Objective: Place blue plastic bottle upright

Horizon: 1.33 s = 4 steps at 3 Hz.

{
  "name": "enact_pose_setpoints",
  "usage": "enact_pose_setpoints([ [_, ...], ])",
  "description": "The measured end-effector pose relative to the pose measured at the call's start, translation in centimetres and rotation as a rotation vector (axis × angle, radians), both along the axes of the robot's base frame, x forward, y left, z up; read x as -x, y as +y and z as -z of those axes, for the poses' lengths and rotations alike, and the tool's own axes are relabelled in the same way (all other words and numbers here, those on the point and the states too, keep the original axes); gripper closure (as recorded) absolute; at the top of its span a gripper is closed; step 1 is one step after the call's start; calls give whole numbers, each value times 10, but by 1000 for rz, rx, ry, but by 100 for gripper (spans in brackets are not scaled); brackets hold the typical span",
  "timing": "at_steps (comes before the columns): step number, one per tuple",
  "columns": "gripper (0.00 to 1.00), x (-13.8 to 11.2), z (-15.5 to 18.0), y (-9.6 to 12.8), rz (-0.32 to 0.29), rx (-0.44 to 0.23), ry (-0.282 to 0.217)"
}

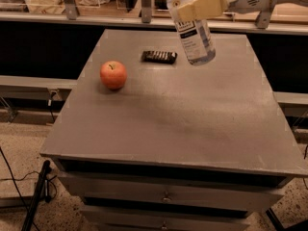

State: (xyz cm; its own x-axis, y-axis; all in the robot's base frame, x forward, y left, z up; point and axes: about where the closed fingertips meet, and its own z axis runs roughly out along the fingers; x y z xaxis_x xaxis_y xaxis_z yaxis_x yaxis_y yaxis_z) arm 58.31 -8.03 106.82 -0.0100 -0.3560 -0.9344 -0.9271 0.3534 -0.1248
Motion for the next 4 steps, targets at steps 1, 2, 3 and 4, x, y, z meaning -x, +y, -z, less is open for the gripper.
enact_pose_setpoints([
  [1, 100, 11, -12, -9, -115, -153, -106],
  [2, 100, 16, -21, -4, -174, -205, -174],
  [3, 100, 16, -19, -4, -171, -199, -168],
  [4, 100, 5, 10, -11, -162, -200, -162],
])
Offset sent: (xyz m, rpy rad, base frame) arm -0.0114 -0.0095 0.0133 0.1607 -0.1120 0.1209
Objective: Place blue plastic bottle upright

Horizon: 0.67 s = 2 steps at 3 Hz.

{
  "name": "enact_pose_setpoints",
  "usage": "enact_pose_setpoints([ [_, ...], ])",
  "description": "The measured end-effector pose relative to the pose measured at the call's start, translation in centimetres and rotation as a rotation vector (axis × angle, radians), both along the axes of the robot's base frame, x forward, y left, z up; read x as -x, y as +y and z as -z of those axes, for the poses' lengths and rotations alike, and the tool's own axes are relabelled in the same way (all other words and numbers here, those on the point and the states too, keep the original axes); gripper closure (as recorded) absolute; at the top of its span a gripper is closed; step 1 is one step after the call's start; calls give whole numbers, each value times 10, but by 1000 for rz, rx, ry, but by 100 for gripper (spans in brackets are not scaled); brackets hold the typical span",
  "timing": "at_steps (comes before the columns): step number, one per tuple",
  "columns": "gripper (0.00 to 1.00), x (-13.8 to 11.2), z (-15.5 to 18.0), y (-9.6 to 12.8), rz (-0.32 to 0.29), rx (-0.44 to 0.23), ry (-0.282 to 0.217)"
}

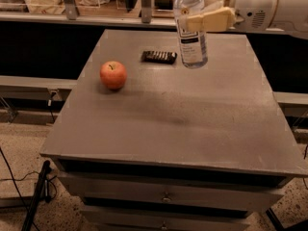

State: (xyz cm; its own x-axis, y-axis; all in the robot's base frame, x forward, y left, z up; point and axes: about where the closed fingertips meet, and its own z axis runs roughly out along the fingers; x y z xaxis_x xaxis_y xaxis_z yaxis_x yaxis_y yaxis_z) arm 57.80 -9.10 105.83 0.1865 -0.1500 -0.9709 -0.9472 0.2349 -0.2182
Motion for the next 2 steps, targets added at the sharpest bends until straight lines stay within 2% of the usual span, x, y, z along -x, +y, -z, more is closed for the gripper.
enact_pose_setpoints([
  [2, 100, 0, 12, -3, 8, -17, -3],
])
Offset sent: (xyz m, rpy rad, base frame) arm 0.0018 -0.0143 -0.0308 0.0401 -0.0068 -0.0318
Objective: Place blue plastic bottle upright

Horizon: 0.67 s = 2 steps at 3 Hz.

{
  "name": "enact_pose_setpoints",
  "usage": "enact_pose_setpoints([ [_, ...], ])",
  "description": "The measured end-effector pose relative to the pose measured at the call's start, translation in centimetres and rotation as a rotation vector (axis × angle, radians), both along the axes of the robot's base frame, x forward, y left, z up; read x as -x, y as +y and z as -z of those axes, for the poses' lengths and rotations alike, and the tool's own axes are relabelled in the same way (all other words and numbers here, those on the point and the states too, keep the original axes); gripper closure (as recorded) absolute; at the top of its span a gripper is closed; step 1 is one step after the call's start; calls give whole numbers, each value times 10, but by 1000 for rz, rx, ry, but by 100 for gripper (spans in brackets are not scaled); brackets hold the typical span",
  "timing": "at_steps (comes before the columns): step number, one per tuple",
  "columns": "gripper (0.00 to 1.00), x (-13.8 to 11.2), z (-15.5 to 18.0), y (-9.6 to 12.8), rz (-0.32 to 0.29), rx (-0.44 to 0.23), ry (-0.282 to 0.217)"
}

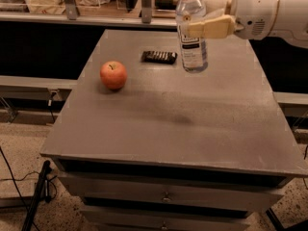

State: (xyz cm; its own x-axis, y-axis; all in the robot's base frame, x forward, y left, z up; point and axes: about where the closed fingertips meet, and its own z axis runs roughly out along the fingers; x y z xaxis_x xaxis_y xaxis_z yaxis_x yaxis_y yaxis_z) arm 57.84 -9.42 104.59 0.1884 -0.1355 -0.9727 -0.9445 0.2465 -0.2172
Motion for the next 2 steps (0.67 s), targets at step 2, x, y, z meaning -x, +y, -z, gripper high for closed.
enact_pose_setpoints([
  [2, 100, 39, 37, -16, 49, -97, 16],
])
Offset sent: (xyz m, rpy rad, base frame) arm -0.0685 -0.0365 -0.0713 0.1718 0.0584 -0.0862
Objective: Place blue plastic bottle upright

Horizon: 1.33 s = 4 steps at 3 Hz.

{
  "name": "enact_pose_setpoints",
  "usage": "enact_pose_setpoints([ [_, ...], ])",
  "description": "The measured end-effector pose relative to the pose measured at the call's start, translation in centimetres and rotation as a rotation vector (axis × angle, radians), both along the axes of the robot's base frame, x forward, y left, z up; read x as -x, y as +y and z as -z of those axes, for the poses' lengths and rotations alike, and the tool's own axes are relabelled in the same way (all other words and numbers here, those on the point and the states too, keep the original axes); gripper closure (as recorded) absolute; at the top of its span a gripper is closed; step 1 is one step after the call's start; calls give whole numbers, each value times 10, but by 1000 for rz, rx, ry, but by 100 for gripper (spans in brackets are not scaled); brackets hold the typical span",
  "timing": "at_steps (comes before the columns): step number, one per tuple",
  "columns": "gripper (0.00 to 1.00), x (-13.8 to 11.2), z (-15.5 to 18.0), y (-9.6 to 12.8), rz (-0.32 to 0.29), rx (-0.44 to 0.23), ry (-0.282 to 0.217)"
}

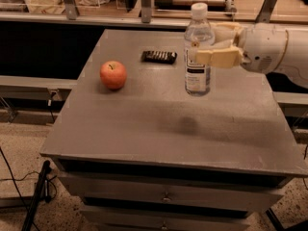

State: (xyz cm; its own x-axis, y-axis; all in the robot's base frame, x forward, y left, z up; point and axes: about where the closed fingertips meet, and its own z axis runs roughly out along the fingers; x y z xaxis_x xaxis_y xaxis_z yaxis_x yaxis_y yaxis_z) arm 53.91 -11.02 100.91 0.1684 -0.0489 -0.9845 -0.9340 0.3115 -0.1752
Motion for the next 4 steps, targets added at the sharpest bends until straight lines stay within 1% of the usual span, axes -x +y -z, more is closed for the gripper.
enact_pose_setpoints([
  [1, 100, 16, 20, -3, 6, -35, 21],
  [2, 100, 27, 35, 0, 2, -56, 8],
  [3, 86, 32, 48, 0, 16, -69, -3],
  [4, 62, 35, 60, -1, 30, -73, -17],
])
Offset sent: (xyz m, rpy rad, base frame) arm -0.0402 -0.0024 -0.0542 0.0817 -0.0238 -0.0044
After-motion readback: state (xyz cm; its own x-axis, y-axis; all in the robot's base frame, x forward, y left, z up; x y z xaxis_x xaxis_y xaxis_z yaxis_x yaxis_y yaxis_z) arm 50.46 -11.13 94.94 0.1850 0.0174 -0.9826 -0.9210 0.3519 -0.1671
